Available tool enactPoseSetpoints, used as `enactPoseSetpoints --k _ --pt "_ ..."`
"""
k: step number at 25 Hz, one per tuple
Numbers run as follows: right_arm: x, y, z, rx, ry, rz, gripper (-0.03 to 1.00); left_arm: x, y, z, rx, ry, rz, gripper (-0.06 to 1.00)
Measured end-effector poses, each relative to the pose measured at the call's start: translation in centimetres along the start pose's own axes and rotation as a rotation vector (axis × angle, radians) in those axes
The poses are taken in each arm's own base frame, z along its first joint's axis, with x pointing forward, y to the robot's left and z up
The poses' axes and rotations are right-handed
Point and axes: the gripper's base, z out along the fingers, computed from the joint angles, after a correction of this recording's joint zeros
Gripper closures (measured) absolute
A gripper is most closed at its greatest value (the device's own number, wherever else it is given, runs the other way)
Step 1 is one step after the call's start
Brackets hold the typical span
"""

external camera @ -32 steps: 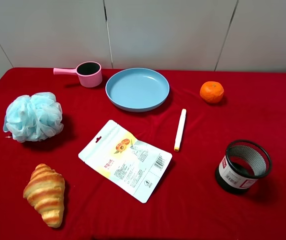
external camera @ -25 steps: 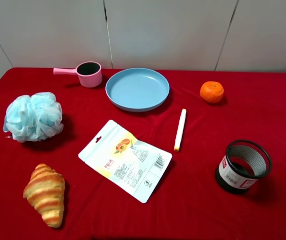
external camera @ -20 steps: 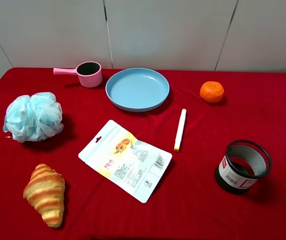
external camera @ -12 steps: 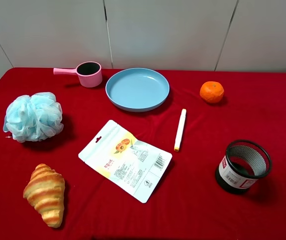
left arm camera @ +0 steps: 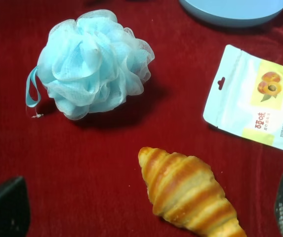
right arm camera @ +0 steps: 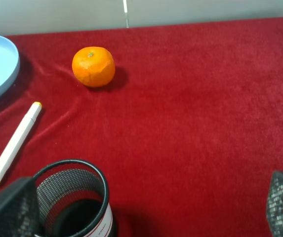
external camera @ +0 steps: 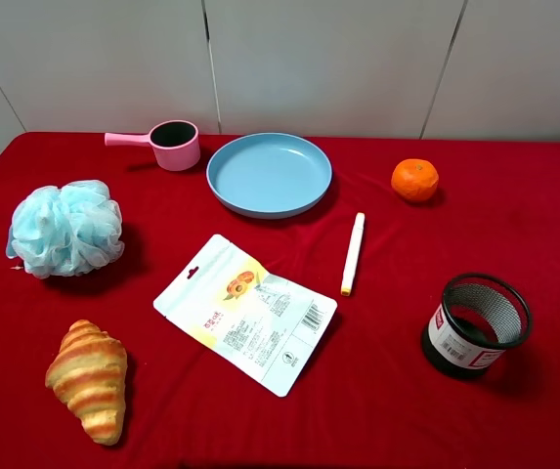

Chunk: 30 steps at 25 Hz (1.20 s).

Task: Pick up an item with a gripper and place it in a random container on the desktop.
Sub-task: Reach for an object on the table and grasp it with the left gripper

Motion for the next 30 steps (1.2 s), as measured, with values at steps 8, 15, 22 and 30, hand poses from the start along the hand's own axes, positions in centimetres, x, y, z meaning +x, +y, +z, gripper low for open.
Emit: enactPoseSetpoints --k 8,15,22,30 --pt "0.0 0.0 0.0 0.0 0.0 0.0 0.28 0.0 0.0 0.0 0.0 -0.001 -0.021 -0.05" --pt "0.0 0.0 0.0 0.0 0.0 0.0 0.28 -2.1 0.2 0.4 0.007 0.078 -0.032 -0.05" --pt "0.0 0.0 0.0 0.0 0.0 0.0 0.28 -5.8 0.9 2.2 0.019 0.231 -0.054 -0.05" --pt "0.0 0.0 0.0 0.0 0.0 0.0 0.28 -10.2 1.6 4.9 0.031 0.367 -0.072 -0.05"
